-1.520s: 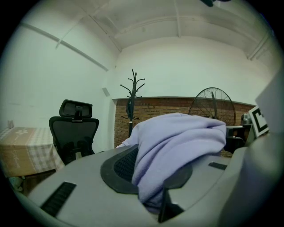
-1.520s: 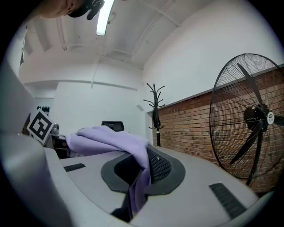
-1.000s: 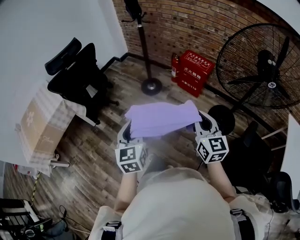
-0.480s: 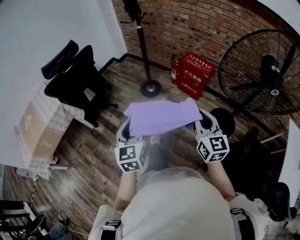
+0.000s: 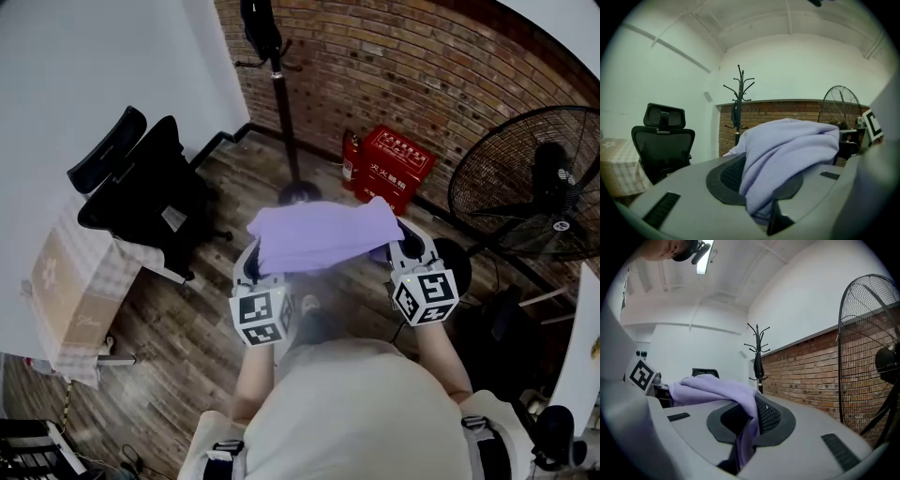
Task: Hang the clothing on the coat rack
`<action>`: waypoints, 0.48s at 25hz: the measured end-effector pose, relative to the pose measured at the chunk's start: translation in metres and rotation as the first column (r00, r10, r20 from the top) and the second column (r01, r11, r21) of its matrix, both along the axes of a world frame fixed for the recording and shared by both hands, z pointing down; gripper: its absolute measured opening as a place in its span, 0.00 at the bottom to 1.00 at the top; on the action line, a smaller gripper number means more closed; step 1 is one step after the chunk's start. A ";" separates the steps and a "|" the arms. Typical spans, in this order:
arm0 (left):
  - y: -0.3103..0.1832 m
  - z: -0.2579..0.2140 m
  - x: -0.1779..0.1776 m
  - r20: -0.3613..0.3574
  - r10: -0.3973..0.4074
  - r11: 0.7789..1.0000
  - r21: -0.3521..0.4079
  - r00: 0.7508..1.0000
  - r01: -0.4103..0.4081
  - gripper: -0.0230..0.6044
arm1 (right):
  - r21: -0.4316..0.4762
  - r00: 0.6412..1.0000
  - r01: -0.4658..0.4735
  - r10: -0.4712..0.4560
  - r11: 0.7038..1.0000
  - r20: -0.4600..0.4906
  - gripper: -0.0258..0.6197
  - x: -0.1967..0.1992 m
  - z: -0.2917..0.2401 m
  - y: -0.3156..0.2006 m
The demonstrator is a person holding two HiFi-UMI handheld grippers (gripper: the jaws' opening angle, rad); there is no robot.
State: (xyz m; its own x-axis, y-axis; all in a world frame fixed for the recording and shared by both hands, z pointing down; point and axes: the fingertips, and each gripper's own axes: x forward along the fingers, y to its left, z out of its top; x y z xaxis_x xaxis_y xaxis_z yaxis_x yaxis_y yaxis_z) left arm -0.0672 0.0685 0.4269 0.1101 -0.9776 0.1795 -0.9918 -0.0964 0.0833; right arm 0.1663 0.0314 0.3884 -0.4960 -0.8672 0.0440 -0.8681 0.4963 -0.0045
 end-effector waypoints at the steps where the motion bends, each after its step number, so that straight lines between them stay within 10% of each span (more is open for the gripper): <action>1: -0.012 -0.002 -0.003 0.001 0.003 1.000 0.000 1.000 -0.003 0.16 | 0.001 1.000 -0.003 0.003 1.000 0.001 0.07 -0.003 -0.002 -0.011; 12: -0.132 -0.015 -0.037 0.020 0.027 1.000 0.012 0.999 -0.027 0.16 | 0.007 0.999 -0.033 0.033 0.999 0.010 0.07 -0.035 -0.015 -0.124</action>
